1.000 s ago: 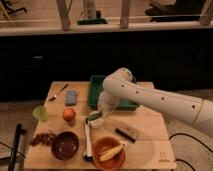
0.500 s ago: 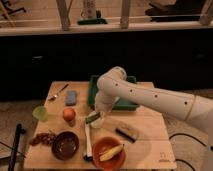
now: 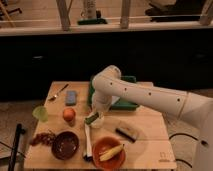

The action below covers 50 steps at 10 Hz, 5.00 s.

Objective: Place pepper in paper cup

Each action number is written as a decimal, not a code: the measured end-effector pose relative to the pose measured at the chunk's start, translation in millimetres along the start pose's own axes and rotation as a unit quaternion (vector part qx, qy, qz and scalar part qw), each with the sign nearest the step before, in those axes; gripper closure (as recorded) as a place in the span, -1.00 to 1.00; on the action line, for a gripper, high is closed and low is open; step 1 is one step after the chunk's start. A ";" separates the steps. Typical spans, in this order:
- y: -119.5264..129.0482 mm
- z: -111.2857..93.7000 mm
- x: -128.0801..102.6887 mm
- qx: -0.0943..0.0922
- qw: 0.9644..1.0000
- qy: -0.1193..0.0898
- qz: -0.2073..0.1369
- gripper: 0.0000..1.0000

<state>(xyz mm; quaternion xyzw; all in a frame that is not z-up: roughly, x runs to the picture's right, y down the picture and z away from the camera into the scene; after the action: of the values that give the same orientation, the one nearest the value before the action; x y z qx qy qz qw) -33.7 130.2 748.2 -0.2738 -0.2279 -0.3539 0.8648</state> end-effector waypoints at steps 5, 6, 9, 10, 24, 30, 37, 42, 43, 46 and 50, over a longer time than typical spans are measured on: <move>-5.3 4.5 4.9 -0.002 1.000 0.000 -0.024 0.41; -4.6 5.4 7.1 -0.005 1.000 0.000 -0.024 0.18; -6.9 7.5 8.5 -0.008 1.000 -0.001 -0.029 -0.40; -6.8 7.8 9.5 -0.009 1.000 -0.001 -0.029 -0.55; -5.6 8.7 19.4 -0.017 0.999 -0.007 -0.037 -0.60; -6.8 7.0 21.7 -0.019 0.999 -0.012 -0.041 -0.60; -8.5 2.1 23.0 -0.012 0.998 -0.021 -0.057 -0.60; -8.5 1.9 22.8 -0.012 0.998 -0.021 -0.057 -0.60; -8.6 2.0 22.7 -0.012 0.998 -0.021 -0.057 -0.60; -8.5 2.0 22.8 -0.012 0.998 -0.021 -0.057 -0.60; -8.4 1.9 22.9 -0.012 0.998 -0.021 -0.057 -0.60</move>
<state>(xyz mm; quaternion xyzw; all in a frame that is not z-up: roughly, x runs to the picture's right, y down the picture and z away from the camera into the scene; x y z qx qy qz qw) -25.5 115.3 765.8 -0.2780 -0.2569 -0.3993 0.8350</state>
